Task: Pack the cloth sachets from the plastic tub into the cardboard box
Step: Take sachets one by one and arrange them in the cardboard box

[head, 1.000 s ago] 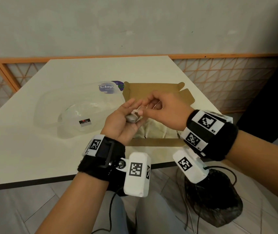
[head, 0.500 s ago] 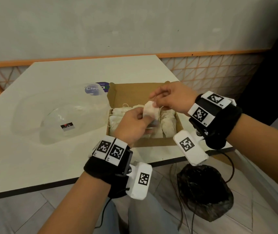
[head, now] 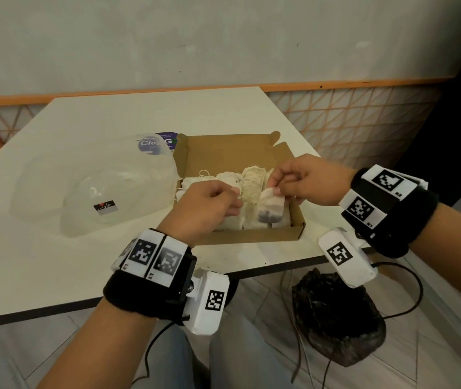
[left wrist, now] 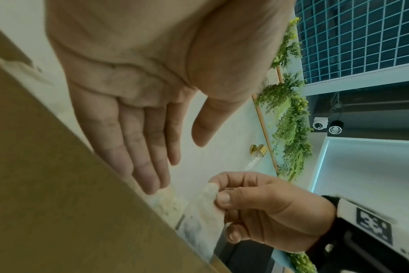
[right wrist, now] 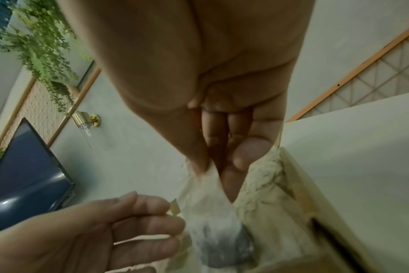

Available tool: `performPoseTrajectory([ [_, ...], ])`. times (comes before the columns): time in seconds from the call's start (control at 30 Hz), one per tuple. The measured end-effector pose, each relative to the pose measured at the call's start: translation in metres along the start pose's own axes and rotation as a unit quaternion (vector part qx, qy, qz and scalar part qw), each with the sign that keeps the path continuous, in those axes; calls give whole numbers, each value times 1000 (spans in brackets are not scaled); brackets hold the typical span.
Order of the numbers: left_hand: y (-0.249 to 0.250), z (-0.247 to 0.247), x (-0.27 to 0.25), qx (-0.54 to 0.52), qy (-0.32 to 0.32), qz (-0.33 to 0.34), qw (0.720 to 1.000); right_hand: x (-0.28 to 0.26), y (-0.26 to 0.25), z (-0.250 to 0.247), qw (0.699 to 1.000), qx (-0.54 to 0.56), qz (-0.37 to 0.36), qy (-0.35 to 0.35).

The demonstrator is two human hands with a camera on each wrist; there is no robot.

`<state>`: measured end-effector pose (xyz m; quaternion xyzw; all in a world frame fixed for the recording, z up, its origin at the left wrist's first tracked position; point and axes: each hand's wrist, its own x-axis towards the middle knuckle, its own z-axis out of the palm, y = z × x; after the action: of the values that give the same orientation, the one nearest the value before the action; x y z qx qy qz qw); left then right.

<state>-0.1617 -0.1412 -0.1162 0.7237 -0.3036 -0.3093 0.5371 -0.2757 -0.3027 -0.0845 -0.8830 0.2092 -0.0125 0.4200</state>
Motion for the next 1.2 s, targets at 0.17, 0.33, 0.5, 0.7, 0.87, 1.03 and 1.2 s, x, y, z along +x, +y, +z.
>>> performPoseTrajectory([
  [0.17, -6, -10, -1, -30, 76, 28, 996, 11, -1, 11, 998, 3, 16, -60],
  [0.33, -20, -17, -6, -80, 187, 81, 976, 21, 0, 26, 998, -52, 40, -18],
  [0.5, -32, -23, -17, -170, 274, 88, 942, 3, 0, 19, 984, -116, -39, 131],
  [0.7, -53, -34, -23, 105, 287, 121, 944, -25, 15, 45, 972, -202, -120, 25],
  [0.87, -63, -34, -20, 233, 239, 97, 938, -19, 10, 56, 968, -162, -156, 112],
  [1.03, -54, -36, -11, 99, 260, 53, 959, 1, -24, 67, 989, -89, -97, 67],
  [1.2, -56, -39, -7, -182, 220, -62, 956, 34, -49, 70, 996, -85, -16, 19],
])
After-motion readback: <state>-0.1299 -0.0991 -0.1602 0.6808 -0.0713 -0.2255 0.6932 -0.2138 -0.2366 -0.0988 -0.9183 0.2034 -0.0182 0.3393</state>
